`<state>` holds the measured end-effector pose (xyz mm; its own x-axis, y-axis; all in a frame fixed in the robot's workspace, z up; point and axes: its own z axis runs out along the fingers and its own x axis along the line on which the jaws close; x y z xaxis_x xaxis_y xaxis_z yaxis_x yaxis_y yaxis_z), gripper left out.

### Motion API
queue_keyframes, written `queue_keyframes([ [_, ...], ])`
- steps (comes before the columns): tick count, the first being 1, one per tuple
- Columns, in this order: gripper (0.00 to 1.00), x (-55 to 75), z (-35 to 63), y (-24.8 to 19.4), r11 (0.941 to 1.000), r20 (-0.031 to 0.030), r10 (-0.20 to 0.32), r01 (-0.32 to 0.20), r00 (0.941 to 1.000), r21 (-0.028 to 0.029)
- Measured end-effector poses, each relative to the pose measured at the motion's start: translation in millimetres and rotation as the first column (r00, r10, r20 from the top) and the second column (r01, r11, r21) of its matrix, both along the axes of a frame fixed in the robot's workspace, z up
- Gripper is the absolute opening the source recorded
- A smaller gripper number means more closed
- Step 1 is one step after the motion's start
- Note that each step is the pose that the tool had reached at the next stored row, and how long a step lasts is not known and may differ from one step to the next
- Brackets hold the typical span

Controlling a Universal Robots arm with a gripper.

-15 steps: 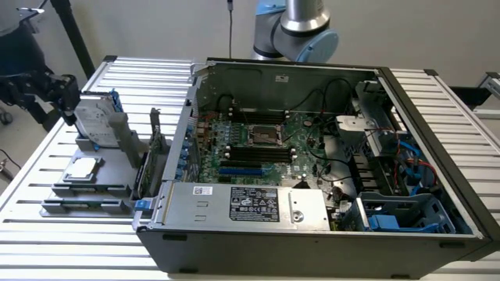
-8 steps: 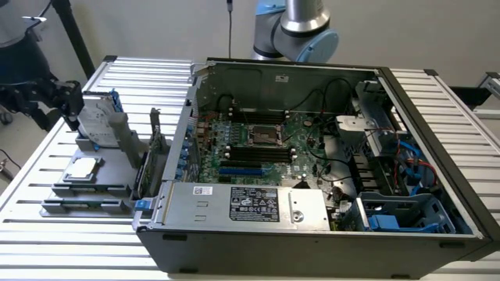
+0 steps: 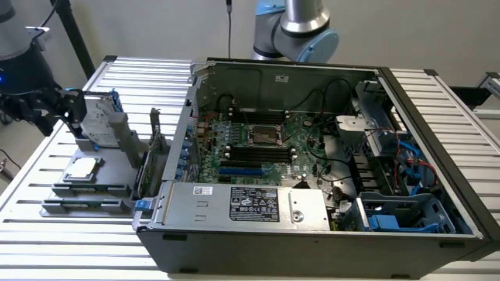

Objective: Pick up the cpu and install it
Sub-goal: 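Pick up the cpu and move it towards the insertion slot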

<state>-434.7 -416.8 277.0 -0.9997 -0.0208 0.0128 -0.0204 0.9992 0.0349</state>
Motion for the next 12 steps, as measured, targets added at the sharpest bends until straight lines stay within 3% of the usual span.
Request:
queue_keyframes([
  [12, 0.6, 5.5, -21.8, -8.2, 1.0, 0.0, 0.0, 0.0, 1.0, 0.0],
])
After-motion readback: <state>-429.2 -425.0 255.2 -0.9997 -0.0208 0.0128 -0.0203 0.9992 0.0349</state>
